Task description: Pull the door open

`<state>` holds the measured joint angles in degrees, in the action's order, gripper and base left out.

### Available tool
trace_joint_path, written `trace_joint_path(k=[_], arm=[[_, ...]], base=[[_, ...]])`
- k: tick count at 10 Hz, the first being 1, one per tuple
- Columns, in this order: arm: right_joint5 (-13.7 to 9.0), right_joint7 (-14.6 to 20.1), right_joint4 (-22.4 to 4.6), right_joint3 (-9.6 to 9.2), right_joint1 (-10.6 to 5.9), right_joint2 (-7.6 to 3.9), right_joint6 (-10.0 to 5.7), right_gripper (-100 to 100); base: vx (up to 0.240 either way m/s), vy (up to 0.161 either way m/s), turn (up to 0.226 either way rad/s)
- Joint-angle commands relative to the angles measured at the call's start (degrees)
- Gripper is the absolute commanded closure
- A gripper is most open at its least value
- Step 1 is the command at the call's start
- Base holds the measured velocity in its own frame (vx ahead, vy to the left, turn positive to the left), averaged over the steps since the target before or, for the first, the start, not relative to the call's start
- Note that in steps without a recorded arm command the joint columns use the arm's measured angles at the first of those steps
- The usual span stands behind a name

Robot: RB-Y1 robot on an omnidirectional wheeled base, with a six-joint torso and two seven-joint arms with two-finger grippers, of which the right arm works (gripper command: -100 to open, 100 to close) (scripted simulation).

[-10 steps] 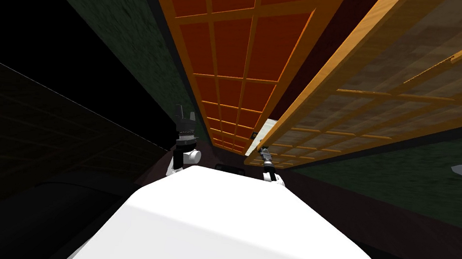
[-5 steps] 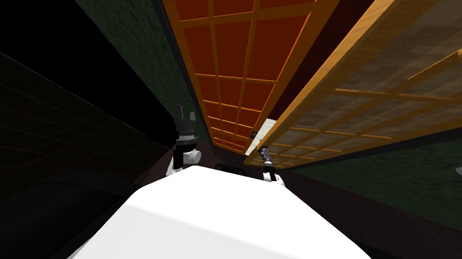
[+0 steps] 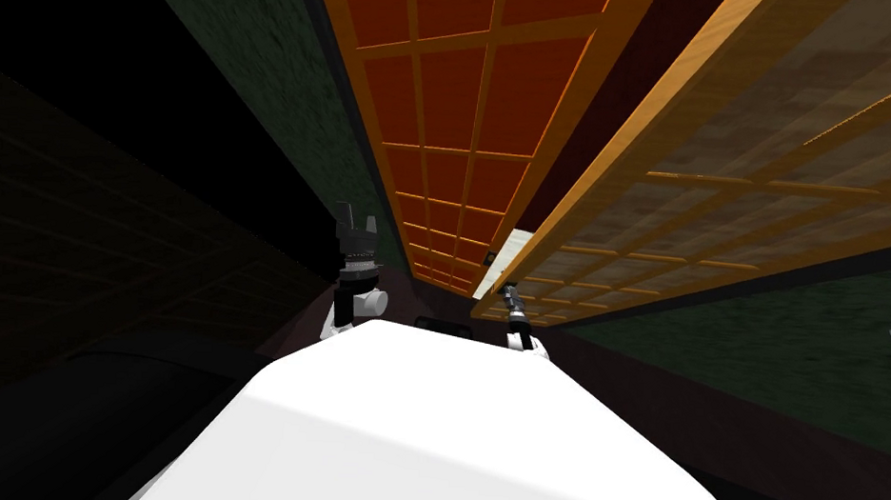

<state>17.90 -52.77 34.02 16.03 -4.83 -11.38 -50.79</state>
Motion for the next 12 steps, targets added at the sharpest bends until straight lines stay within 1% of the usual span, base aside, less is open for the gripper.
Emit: trace_joint_path(k=[1, 3, 4, 6, 7, 9, 10, 11, 12], arm=[[-0.76, 2.38, 0.0, -0.38, 0.01, 0.06, -0.07, 100], [-2.17, 5.64, 0.03, -1.02, 0.04, -0.01, -0.08, 100], [-2.17, 6.24, 0.03, -1.02, 0.04, -0.01, -0.08, 100], [-3.77, 9.83, 0.06, -1.75, 0.06, -0.1, -0.07, 100], [-3.77, 10.48, 0.06, -1.75, 0.06, -0.1, -0.07, 100], [-5.37, 14.05, 0.09, -2.48, 0.08, -0.18, -0.07, 100], [-5.37, 14.73, 0.09, -2.48, 0.08, -0.18, -0.07, 100], [-6.3, 16.83, 0.11, -2.91, 0.08, -0.23, -0.07, 100], [-6.3, 17.03, 0.11, -2.91, 0.08, -0.23, -0.07, 100]], base=[[-0.028, -0.012, 0.041], [-0.042, -0.03, 0.076], [-0.042, -0.026, 0.029], [-0.049, -0.026, 0.066], [-0.042, -0.024, 0.035], [-0.041, -0.019, 0.055], [-0.04, -0.026, 0.038], [-0.041, -0.028, 0.065], [-0.036, -0.024, 0.039]])
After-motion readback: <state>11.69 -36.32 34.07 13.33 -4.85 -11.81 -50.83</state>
